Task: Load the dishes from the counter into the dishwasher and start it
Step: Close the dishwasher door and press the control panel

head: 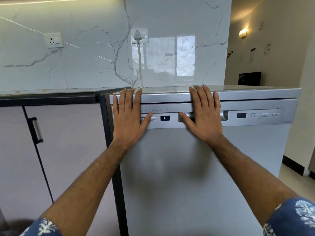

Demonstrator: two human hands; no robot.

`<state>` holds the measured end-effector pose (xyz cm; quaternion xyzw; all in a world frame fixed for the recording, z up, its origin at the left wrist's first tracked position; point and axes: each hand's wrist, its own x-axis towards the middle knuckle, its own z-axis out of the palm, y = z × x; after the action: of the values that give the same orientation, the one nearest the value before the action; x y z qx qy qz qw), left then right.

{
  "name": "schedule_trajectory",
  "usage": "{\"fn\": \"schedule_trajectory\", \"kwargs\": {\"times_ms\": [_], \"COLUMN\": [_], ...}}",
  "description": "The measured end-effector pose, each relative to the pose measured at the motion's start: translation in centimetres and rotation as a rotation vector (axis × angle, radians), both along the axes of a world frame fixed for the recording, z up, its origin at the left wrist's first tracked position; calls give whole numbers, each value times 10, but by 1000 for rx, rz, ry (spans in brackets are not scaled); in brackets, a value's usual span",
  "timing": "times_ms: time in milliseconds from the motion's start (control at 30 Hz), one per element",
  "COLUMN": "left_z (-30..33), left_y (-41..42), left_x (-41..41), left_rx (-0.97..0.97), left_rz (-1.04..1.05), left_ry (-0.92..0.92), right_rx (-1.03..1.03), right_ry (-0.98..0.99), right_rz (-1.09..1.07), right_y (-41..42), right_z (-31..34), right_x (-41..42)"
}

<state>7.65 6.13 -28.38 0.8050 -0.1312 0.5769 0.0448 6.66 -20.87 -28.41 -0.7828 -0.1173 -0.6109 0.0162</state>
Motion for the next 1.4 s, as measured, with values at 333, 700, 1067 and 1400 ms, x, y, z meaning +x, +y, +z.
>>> {"fn": "schedule_trajectory", "kwargs": {"times_ms": [333, 700, 1067, 1400], "left_z": [0, -1, 10, 75], "left_y": [0, -5, -6, 9], "left_x": [-3, 3, -20, -76], "left_rx": [0, -71, -45, 148], "left_rz": [-4, -18, 18, -6], "left_ry": [-8, -101, 92, 697], "right_rx": [11, 58, 117, 9], "right_ry": [-13, -63, 182, 728], "right_rz": [19, 41, 14, -80], "right_y": [1, 7, 12, 14], "right_z": [-1, -2, 12, 68], "right_x": [-1, 0, -24, -76]}}
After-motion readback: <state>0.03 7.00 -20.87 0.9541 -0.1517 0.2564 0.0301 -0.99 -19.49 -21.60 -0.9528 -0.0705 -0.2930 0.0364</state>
